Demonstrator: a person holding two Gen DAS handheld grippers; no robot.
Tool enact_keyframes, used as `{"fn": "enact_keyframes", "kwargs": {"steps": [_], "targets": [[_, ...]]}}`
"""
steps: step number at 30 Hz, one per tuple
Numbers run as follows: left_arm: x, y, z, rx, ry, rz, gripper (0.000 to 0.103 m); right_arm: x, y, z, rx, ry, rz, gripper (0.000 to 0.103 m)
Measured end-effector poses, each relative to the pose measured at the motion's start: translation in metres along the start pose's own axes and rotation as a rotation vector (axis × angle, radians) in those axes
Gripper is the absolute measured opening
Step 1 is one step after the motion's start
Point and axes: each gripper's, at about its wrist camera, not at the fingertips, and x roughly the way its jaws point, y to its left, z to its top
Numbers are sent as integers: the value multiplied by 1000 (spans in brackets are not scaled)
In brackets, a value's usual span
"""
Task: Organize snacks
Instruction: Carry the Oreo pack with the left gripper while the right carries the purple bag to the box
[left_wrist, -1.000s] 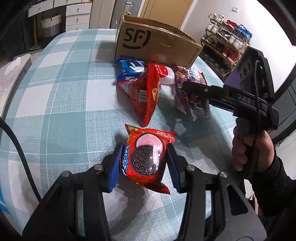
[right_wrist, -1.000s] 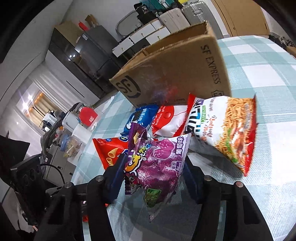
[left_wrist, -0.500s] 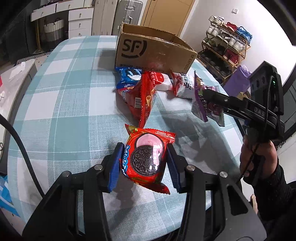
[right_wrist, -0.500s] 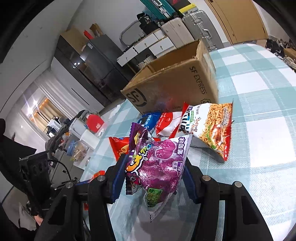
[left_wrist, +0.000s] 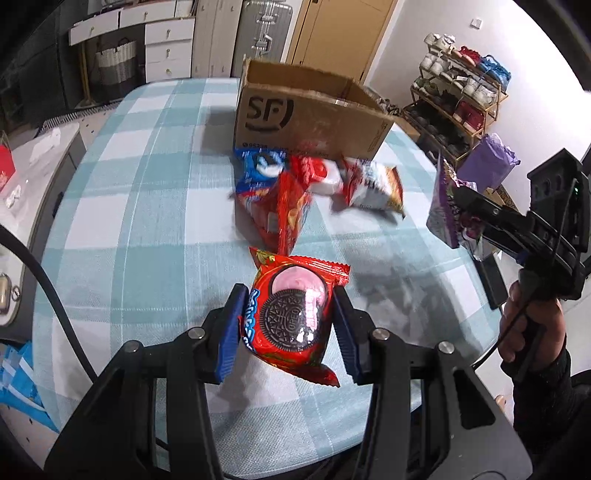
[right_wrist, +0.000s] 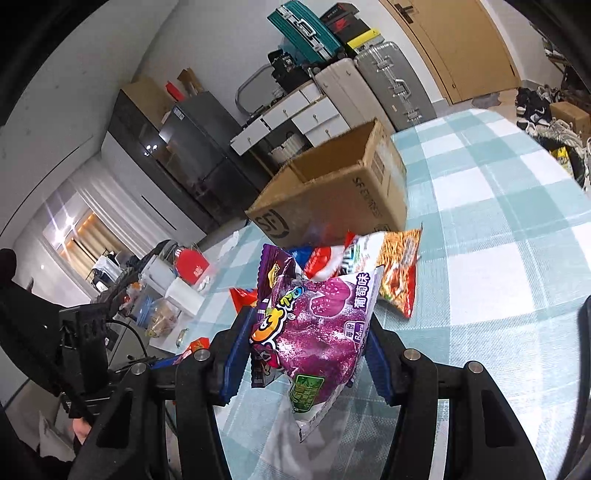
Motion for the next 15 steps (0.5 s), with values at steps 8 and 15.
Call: {"fn": "enact_keyframes", "kwargs": {"steps": [8, 15], "targets": [[-21, -15, 35, 24, -63, -20, 43, -26, 23, 19, -49, -49, 29, 57], [-39, -19, 76, 30, -139, -39, 43, -43, 38, 40, -66, -74, 34, 57]]}}
